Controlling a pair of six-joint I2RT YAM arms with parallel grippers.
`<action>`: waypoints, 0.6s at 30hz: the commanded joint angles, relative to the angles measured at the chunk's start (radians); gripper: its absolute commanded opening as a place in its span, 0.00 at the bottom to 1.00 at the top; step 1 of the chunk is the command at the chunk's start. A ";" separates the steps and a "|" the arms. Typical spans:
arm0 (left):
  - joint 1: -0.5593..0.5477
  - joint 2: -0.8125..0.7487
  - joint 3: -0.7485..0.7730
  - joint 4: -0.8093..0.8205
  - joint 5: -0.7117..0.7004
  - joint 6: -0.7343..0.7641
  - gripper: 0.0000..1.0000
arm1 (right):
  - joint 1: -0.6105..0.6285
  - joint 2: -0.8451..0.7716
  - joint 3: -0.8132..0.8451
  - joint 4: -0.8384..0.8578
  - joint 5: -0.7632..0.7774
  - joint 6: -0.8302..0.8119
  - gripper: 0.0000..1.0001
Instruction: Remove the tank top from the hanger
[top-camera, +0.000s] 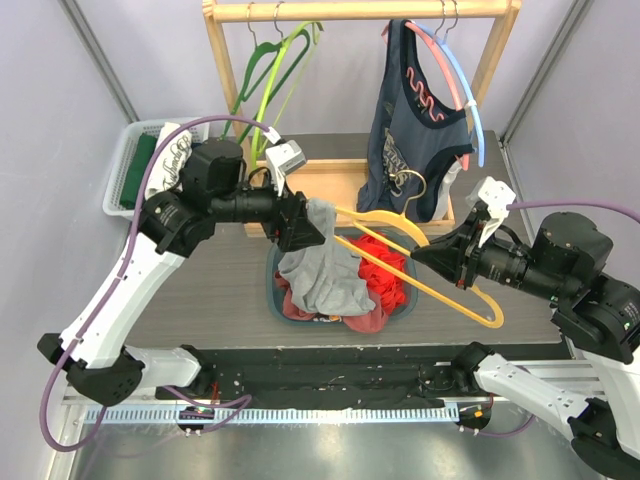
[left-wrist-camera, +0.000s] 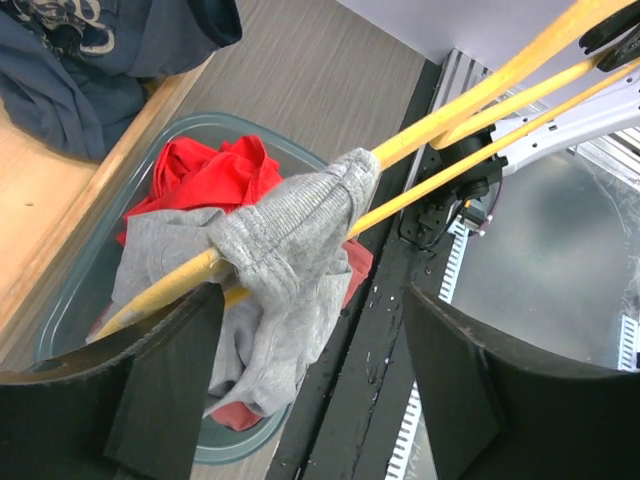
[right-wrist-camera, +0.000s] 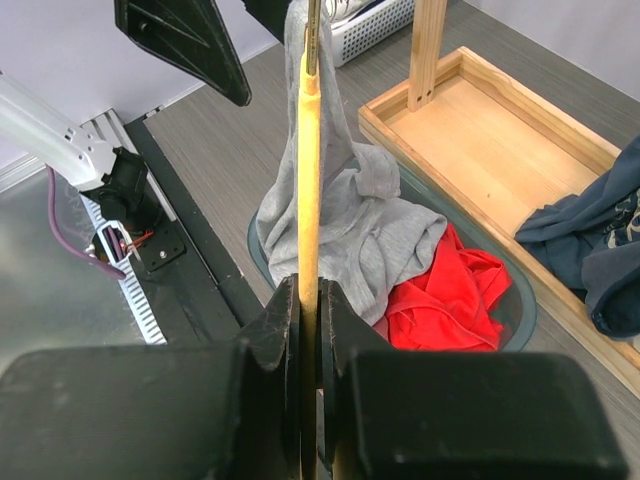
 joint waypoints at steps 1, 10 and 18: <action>0.000 0.006 0.050 0.057 0.042 -0.011 0.69 | -0.003 -0.014 -0.002 0.094 -0.018 0.011 0.01; 0.000 0.003 0.066 0.056 0.087 0.001 0.22 | -0.003 -0.004 0.004 0.094 -0.012 0.008 0.01; 0.000 0.046 0.194 0.042 0.101 0.021 0.00 | -0.003 -0.008 0.019 0.065 -0.001 0.014 0.01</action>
